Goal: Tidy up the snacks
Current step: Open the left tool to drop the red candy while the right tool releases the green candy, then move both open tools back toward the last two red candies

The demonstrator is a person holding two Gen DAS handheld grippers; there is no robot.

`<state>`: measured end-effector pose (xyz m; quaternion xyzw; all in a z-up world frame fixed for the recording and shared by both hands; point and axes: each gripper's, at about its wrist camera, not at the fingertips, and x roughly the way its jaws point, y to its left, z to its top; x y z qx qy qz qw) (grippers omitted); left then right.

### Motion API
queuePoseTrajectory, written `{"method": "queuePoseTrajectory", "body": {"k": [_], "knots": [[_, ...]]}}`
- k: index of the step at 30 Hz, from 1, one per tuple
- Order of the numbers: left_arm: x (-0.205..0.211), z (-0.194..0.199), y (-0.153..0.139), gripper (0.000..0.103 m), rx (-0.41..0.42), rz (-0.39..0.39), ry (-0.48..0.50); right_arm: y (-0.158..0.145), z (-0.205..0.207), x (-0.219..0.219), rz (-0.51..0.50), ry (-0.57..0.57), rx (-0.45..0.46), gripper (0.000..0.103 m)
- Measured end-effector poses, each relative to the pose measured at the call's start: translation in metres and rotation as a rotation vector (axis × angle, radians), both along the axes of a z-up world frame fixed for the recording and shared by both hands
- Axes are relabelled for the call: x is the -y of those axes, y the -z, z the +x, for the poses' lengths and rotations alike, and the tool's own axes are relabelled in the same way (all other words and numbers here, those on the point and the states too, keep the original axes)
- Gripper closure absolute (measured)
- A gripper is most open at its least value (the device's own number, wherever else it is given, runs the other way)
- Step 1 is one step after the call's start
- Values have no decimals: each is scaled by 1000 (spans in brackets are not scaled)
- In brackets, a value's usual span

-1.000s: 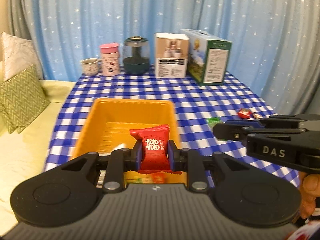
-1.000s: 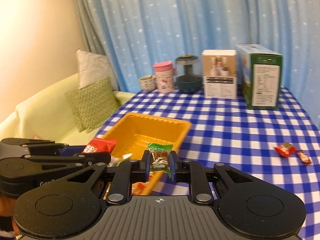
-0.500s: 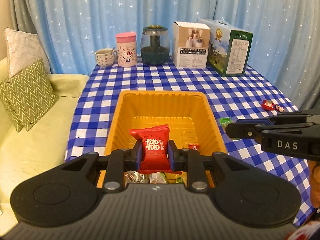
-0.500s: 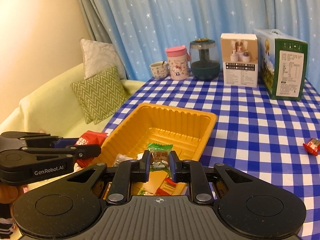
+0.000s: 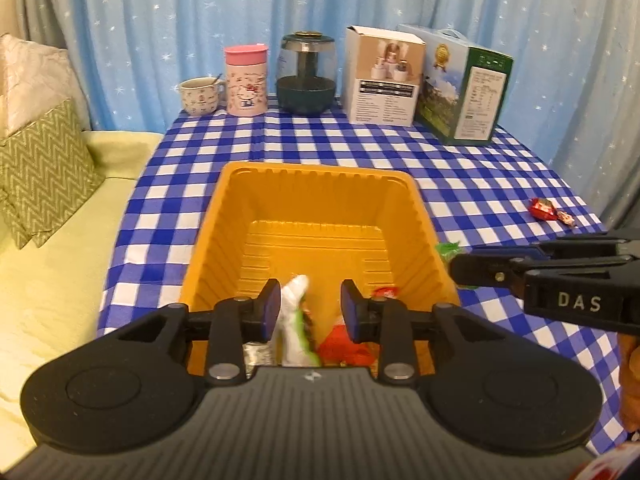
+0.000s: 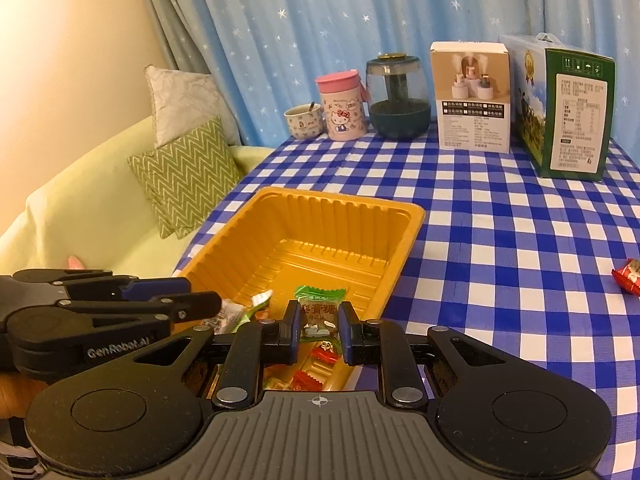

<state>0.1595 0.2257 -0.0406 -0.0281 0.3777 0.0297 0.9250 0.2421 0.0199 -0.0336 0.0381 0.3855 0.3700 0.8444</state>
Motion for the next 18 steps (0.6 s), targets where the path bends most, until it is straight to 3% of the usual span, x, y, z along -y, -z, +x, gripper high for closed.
{"method": "queuePoseTrajectory", "body": {"k": [14, 15, 18], "knots": [[-16, -21, -2, 72, 8, -1, -71, 0, -3, -20, 44, -66, -23, 82], [-17, -22, -2, 72, 8, -2, -72, 1, -2, -20, 46, -65, -30, 81], [-18, -25, -1, 70, 6, -1, -77, 2, -1, -16, 57, -46, -34, 57]]}}
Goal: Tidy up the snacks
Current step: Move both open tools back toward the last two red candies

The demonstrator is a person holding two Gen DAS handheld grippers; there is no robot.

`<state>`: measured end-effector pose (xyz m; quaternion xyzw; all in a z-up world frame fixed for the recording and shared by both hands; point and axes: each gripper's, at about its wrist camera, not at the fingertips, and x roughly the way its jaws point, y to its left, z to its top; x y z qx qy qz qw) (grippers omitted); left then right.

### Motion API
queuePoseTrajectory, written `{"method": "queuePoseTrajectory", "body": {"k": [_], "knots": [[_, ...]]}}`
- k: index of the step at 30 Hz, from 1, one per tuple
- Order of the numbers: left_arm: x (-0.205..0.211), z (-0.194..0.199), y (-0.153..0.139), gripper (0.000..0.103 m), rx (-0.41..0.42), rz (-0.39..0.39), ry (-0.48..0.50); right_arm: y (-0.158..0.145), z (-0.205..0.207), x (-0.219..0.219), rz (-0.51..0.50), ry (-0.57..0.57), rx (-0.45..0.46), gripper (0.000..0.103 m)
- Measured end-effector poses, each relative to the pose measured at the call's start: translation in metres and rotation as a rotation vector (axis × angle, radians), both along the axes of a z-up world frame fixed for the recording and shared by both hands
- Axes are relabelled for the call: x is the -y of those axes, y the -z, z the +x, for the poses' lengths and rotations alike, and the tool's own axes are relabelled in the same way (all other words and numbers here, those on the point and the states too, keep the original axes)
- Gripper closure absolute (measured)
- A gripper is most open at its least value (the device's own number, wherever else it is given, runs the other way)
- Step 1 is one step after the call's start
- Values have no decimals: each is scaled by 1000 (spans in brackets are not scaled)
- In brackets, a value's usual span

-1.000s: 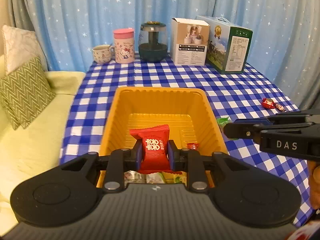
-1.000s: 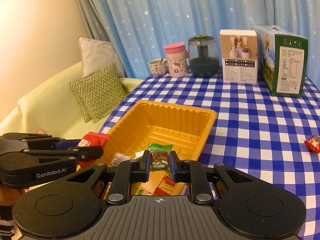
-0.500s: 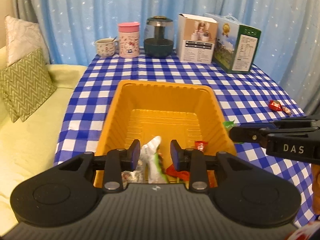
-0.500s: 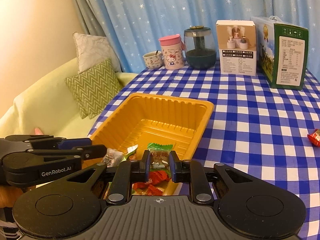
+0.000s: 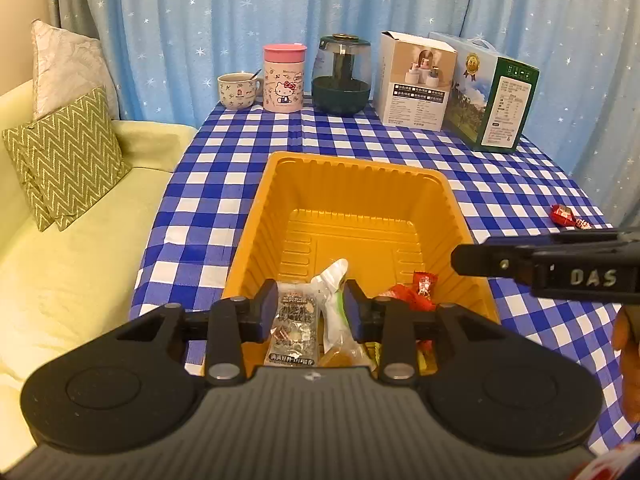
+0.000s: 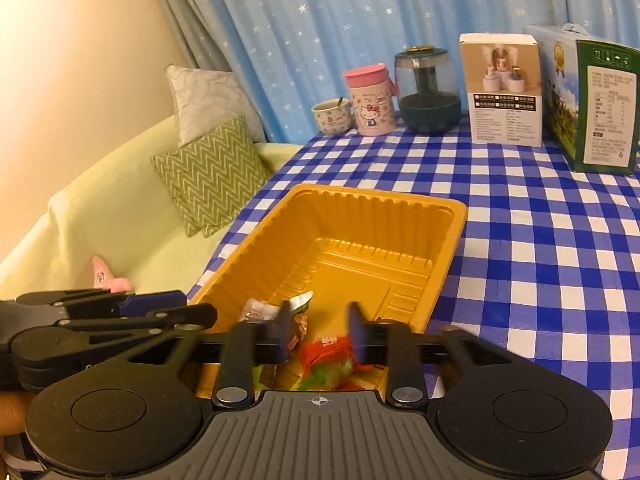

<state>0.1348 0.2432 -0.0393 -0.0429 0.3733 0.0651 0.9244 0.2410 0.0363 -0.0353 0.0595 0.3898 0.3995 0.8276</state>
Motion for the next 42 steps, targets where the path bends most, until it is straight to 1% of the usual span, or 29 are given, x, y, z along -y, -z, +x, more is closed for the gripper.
{"method": "queuePoseTrajectory", "body": {"k": [7, 16, 18, 24, 29, 32, 37, 42], "knots": [[6, -5, -1, 70, -3, -7, 2, -6, -1, 17, 2, 51, 5, 55], [29, -14, -18, 67, 13, -7, 22, -22, -16, 49, -6, 95, 30, 55], [36, -16, -23, 63, 17, -5, 30, -25, -19, 57, -6, 107, 35, 55], [56, -18, -35, 59, 32, -3, 62, -34, -26, 84, -14, 139, 52, 55], [76, -19, -44, 58, 42, -5, 95, -41, -30, 108, -23, 170, 65, 55], [87, -18, -48, 56, 48, -5, 114, -44, -32, 124, -24, 196, 68, 53], [107, -14, -56, 53, 62, -4, 148, -48, -37, 153, -29, 243, 82, 43], [132, -6, -60, 51, 68, -6, 193, -43, -38, 188, -47, 308, 82, 40]]}}
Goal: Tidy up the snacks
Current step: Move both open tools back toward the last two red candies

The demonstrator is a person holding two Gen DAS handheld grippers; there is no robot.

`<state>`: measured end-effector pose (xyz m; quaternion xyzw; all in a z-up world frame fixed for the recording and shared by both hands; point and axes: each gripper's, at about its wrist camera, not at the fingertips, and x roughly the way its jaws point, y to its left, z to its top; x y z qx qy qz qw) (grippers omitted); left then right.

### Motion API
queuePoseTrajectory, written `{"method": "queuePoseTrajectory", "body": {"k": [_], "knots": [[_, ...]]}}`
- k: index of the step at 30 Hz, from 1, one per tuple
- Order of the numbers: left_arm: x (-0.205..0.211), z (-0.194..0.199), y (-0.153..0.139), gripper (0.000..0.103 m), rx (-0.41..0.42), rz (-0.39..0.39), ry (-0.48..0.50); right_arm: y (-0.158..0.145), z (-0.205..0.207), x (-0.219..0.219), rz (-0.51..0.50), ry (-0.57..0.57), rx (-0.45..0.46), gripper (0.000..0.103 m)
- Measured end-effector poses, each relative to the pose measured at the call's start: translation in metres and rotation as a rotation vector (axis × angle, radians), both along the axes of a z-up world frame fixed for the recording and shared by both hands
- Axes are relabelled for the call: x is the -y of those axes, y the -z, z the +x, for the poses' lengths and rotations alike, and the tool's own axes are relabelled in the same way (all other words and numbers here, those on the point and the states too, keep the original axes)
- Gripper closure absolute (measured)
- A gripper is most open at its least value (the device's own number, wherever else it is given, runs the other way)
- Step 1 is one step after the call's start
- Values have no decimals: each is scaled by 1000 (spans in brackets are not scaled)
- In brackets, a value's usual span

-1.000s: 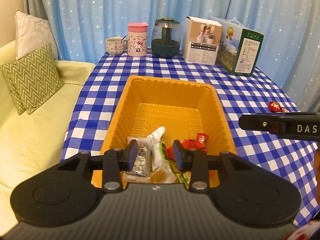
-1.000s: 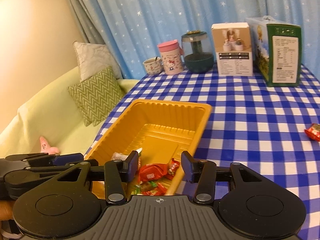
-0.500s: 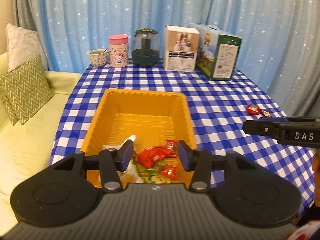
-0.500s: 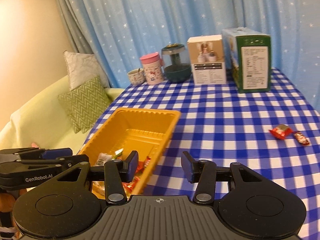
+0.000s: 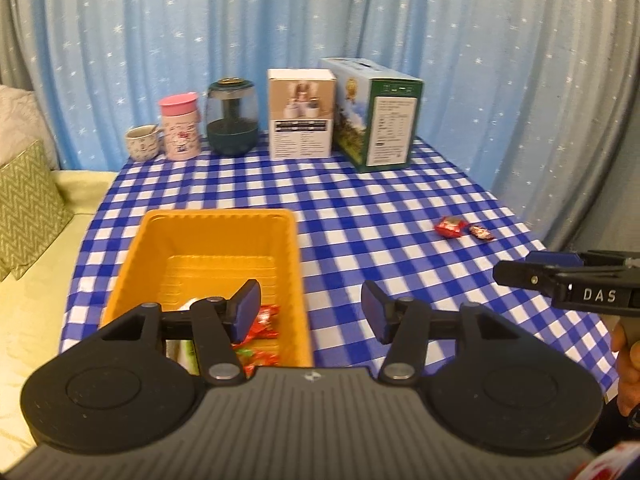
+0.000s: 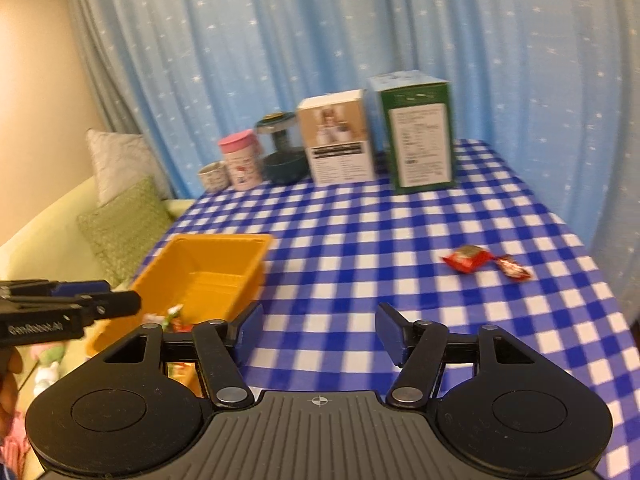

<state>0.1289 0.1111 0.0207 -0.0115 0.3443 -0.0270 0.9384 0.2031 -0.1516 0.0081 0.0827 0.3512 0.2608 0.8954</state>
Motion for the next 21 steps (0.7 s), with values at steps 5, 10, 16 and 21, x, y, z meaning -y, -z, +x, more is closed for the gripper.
{"method": "queuePoseTrajectory", "body": {"k": [5, 10, 16, 21], "knots": [[28, 11, 1, 50, 3, -4, 45, 11, 4, 37, -16, 64, -19, 40], [57, 27, 6, 47, 2, -6, 92, 20, 11, 68, -33, 118, -31, 40], [88, 47, 19, 45, -7, -10, 141, 31, 19, 99, -38, 178, -37, 40], [111, 66, 35, 45, -21, -13, 171, 43, 29, 115, -63, 213, -34, 40]]}}
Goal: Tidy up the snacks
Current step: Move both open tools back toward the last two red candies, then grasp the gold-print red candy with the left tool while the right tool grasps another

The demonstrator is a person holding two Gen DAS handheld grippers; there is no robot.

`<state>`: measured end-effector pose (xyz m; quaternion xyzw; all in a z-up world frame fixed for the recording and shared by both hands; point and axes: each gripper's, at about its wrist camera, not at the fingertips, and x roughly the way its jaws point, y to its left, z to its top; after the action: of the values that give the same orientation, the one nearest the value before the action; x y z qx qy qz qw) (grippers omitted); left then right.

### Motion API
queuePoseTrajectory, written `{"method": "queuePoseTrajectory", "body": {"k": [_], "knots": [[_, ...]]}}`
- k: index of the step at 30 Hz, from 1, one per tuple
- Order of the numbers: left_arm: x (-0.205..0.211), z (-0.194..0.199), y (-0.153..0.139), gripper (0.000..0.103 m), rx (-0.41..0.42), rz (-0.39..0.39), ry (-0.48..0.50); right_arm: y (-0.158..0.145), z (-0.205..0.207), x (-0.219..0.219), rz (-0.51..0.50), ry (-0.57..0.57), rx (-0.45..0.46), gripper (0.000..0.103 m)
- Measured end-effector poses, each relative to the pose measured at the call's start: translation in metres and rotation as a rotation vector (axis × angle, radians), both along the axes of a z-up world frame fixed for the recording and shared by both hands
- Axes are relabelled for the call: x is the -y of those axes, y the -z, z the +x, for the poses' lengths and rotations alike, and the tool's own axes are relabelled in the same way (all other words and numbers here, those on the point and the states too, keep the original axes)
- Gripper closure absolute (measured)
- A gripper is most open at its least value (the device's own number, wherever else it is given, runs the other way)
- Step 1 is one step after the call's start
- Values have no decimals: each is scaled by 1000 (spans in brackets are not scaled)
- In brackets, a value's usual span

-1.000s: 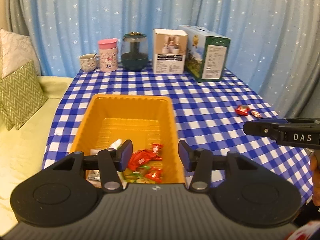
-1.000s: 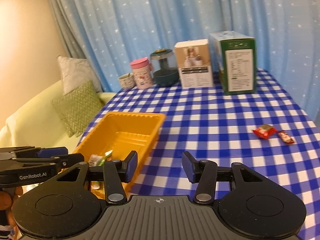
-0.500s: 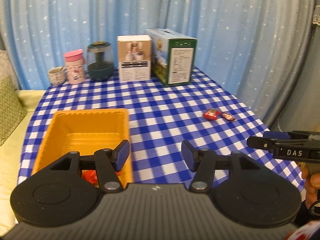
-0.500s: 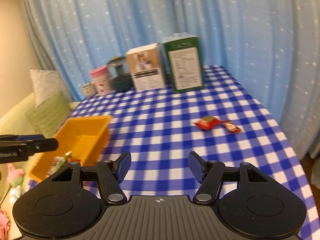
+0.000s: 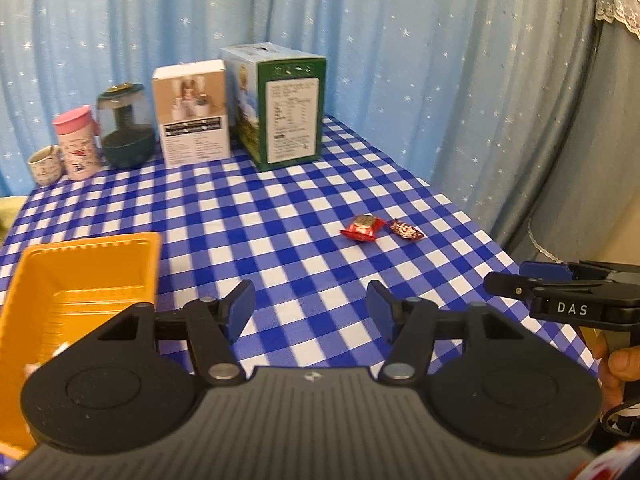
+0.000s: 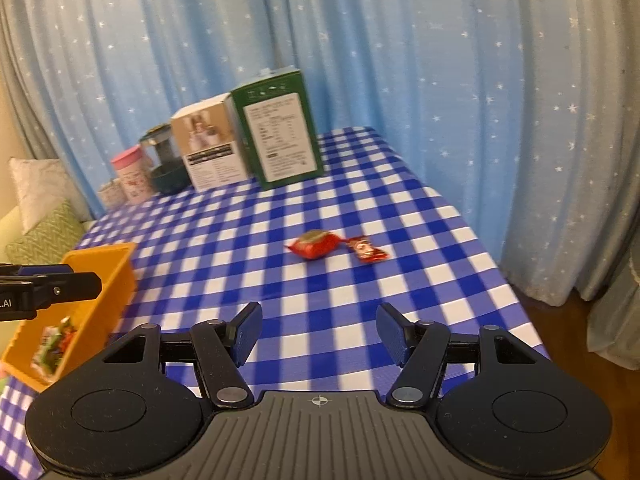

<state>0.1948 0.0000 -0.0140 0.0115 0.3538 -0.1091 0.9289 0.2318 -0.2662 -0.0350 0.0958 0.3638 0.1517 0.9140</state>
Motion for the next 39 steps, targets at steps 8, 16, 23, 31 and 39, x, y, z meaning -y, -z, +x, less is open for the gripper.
{"method": "queuePoseTrajectory", "body": {"k": [8, 16, 23, 31, 39], "knots": [[25, 34, 29, 41, -19, -4, 31, 18, 26, 11, -65, 19, -2, 40], [36, 72, 57, 40, -26, -7, 59, 44, 63, 10, -111, -8, -32, 40], [40, 107, 81, 40, -36, -16, 82, 63, 105, 11, -152, -29, -9, 40], [44, 143, 90, 40, -29, -6, 103, 86, 145, 1, -154, -120, 15, 46], [46, 162, 98, 40, -22, 0, 124, 110, 177, -13, -198, -180, 11, 61]]}}
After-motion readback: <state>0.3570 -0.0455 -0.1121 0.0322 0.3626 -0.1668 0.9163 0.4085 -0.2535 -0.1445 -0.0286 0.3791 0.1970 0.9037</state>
